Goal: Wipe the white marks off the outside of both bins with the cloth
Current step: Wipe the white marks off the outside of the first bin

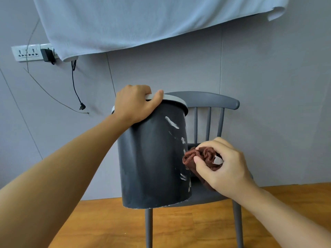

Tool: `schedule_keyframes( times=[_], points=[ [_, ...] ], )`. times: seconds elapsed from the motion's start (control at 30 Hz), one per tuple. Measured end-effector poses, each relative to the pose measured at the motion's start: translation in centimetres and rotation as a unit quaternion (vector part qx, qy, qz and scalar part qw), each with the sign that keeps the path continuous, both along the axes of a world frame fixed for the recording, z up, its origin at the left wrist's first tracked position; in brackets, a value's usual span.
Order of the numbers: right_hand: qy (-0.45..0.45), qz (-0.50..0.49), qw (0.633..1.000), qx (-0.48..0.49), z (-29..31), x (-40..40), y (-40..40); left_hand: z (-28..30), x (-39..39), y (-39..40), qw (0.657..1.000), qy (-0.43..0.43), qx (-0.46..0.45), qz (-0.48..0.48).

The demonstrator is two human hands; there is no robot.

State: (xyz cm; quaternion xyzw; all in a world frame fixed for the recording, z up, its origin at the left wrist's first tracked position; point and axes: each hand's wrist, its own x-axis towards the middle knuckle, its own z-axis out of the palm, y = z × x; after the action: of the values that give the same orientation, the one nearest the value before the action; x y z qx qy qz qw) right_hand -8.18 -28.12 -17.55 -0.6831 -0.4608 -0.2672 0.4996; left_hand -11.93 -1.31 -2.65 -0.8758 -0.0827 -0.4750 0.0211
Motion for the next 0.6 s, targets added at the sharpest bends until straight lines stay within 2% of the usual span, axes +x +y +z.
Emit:
schedule_keyframes(
  times=[0.13,0.3,0.37,0.47,0.53,0.6],
  points=[
    [0.022,-0.025,0.997,0.071,0.3,0.5,-0.3,-0.3,0.5,-1.4,0.999,-0.016,-0.015,-0.024],
    [0.021,-0.056,0.992,0.11,0.8,0.8,-0.7,-1.1,0.6,-1.8,0.997,-0.013,-0.021,-0.069],
    [0.011,-0.067,0.99,0.122,1.7,1.2,-0.8,-1.2,0.7,-1.6,0.996,-0.018,-0.02,-0.085],
    [0.044,-0.055,0.986,0.149,4.5,2.2,-0.1,-1.3,0.9,-1.7,0.994,-0.015,-0.02,-0.11],
    [0.016,-0.077,0.985,0.153,6.9,2.8,1.4,-1.3,1.1,-2.1,0.993,-0.01,-0.016,-0.12],
    [-0.057,-0.105,0.985,0.124,8.5,3.3,3.1,-1.2,1.2,-2.4,0.993,-0.006,-0.018,-0.118]
  ],
)
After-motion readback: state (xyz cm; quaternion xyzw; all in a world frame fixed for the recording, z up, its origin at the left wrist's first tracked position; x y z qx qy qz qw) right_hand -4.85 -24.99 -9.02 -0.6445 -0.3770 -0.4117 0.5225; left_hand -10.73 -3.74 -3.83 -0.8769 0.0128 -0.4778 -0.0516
